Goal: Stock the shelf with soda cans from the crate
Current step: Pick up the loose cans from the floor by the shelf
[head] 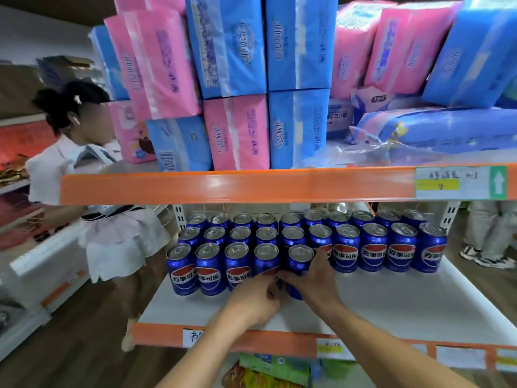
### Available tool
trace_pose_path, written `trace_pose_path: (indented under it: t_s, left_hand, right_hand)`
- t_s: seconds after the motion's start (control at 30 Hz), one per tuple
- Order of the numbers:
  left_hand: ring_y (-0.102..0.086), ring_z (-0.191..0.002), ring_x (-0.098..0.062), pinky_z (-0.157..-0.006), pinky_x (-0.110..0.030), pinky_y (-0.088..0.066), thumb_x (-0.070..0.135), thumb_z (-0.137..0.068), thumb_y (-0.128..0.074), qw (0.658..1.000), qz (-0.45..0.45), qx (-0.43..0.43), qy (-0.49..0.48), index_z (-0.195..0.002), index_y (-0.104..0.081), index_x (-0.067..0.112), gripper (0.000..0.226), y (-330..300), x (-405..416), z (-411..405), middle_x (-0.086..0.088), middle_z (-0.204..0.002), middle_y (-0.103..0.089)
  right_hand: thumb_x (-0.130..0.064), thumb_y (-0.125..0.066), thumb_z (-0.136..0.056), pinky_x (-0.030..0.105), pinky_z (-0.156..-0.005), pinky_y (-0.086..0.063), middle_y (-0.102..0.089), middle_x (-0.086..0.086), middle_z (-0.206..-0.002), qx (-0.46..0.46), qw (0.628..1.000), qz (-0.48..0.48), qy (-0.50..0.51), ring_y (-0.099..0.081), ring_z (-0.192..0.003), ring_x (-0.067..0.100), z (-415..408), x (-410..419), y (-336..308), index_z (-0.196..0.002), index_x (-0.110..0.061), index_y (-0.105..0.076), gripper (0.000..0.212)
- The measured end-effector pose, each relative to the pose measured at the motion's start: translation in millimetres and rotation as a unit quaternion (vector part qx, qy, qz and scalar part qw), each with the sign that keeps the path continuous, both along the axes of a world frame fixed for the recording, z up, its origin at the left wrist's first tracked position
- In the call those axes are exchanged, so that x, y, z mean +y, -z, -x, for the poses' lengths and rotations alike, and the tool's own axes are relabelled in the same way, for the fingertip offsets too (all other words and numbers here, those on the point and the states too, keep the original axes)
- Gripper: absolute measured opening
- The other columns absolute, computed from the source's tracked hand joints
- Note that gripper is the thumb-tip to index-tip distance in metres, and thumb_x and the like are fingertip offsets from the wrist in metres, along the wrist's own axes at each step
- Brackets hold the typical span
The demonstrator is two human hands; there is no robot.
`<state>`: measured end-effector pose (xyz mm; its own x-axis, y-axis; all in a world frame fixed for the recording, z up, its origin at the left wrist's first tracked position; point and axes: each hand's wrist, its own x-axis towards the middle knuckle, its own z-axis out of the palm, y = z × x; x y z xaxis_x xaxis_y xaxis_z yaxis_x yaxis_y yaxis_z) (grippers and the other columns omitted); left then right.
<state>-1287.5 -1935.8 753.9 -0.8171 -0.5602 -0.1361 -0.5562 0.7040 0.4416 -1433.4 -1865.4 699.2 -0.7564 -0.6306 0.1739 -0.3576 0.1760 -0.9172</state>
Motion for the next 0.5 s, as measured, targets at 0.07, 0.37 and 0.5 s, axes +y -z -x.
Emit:
trace_pose_path:
  t_s: [0.07,0.37,0.5]
  left_hand:
    - [-0.065,-0.098,-0.026,-0.084,-0.04,-0.054,0.027,-0.094,-0.053,1.0,-0.005,-0.005,-0.004,-0.113,-0.064,0.015,0.025,2,-2,-3,-0.005,-0.107,-0.07]
    - [-0.065,-0.099,-0.016,-0.072,-0.025,-0.046,0.039,-0.093,-0.057,0.999,-0.029,0.009,-0.014,-0.118,-0.065,0.022,0.031,9,0,-16,0.004,-0.112,-0.069]
    - [-0.064,-0.1,-0.015,-0.072,-0.025,-0.045,0.042,-0.094,-0.058,1.0,-0.028,0.006,-0.011,-0.12,-0.063,0.022,0.032,10,1,-18,0.005,-0.115,-0.067]
  right_hand:
    - [-0.042,-0.093,-0.052,0.03,-0.089,-0.049,-0.056,-0.006,-0.121,0.015,1.0,-0.015,-0.015,-0.055,-0.112,0.015,2,3,0,-0.121,-0.025,-0.043,0.087]
    - [-0.024,-0.083,-0.062,0.035,-0.088,-0.053,-0.064,-0.008,-0.117,0.08,0.995,-0.048,-0.027,-0.061,-0.108,0.013,2,18,15,-0.121,-0.029,-0.056,0.064]
    - [-0.016,-0.087,-0.063,0.037,-0.088,-0.052,-0.065,-0.002,-0.118,0.073,0.996,-0.056,-0.009,-0.062,-0.106,0.018,4,22,16,-0.123,-0.021,-0.054,0.068]
